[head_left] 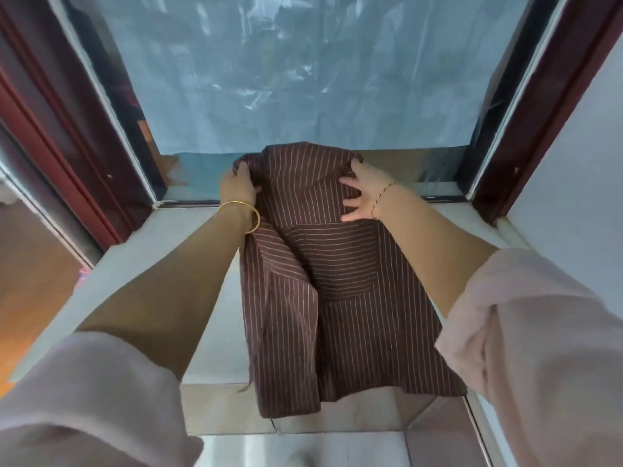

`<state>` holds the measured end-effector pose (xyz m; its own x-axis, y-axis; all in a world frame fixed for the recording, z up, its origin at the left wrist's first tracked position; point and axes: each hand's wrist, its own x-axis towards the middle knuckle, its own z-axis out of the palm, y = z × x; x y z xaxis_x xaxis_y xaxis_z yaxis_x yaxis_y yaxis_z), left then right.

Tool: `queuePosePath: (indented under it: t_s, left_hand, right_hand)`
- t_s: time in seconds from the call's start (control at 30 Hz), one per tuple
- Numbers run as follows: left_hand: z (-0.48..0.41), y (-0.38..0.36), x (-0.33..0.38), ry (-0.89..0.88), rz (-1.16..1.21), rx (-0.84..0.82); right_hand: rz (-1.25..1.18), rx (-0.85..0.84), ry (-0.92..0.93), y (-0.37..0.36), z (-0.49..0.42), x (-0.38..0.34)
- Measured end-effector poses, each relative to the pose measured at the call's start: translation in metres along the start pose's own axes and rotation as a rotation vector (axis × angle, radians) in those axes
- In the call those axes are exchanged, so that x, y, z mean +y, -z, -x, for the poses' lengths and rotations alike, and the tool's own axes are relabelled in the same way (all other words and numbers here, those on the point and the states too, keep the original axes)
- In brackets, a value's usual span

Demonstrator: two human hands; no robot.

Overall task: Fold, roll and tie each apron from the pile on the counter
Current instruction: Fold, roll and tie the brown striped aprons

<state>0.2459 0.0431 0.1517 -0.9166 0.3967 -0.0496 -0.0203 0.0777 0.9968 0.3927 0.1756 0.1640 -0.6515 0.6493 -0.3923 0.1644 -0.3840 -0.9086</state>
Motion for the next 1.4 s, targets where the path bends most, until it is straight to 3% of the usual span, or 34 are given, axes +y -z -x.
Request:
queuePosePath:
  t_s: [0.13,0.23,0.33,0.4,0.47,0.6,0.7,0.77,0.8,0.87,0.93,1.0,1.13,1.23,1.3,1.33,1.4]
  left_hand:
    - [-0.028,0.003,0.038,-0.54,-0.26,0.169]
    - [-0.059,0.009,0.082,-1.063,-0.477,0.288]
    - [-0.077,-0.005,0.079,-1.339,-0.635,0.331]
    - [-0.078,-0.034,0.044,-1.297,-0.711,0.286]
    - [-0.068,-0.073,0.002,-1.11,-0.764,0.101]
    - [-0.028,-0.177,-0.065,-0.515,-0.764,-0.536]
    - [0.012,-0.239,-0.096,-0.177,-0.543,-1.053]
    - [0.025,-0.257,-0.112,0.075,-0.476,-1.241]
    - [0.023,-0.266,-0.12,0.101,-0.474,-1.246]
    - [0.002,-0.274,-0.138,-0.07,-0.595,-1.055]
    - [-0.033,-0.275,-0.158,-0.179,-0.732,-0.797]
    - [-0.063,-0.271,-0.175,-0.188,-0.86,-0.655]
    - [-0.1,-0.264,-0.212,-0.183,-1.216,-0.739]
    - [-0.104,-0.266,-0.236,-0.069,-1.46,-0.892]
    - [-0.103,-0.267,-0.242,-0.044,-1.522,-0.972]
    - [-0.103,-0.268,-0.243,-0.076,-1.523,-0.932]
    - [-0.108,-0.264,-0.241,-0.184,-1.507,-0.662]
  right_hand:
    - [0.078,-0.143,0.194,-0.064,-0.038,-0.055]
    - [-0.159,-0.27,0.389,-0.106,-0.058,-0.124]
    - [-0.256,-0.331,0.466,-0.095,-0.087,-0.154]
    - [-0.187,-0.22,0.429,-0.061,-0.117,-0.144]
    - [-0.125,-0.065,0.315,-0.016,-0.146,-0.121]
    - [0.04,0.295,0.033,0.097,-0.201,-0.056]
    - [0.489,0.585,0.006,0.155,-0.205,-0.02]
    - [0.58,0.698,0.099,0.172,-0.197,0.003]
    - [0.617,0.725,0.134,0.183,-0.197,0.014]
    - [0.72,0.702,0.146,0.197,-0.203,0.04]
    - [0.844,0.586,0.101,0.208,-0.214,0.065]
    - [0.988,0.401,0.018,0.215,-0.224,0.089]
    - [1.259,0.11,-0.156,0.22,-0.241,0.135]
    - [1.372,0.045,-0.265,0.231,-0.244,0.159]
    - [1.462,0.048,-0.239,0.236,-0.241,0.168]
    - [1.473,0.066,-0.228,0.238,-0.24,0.171]
    - [1.494,0.119,-0.206,0.239,-0.237,0.169]
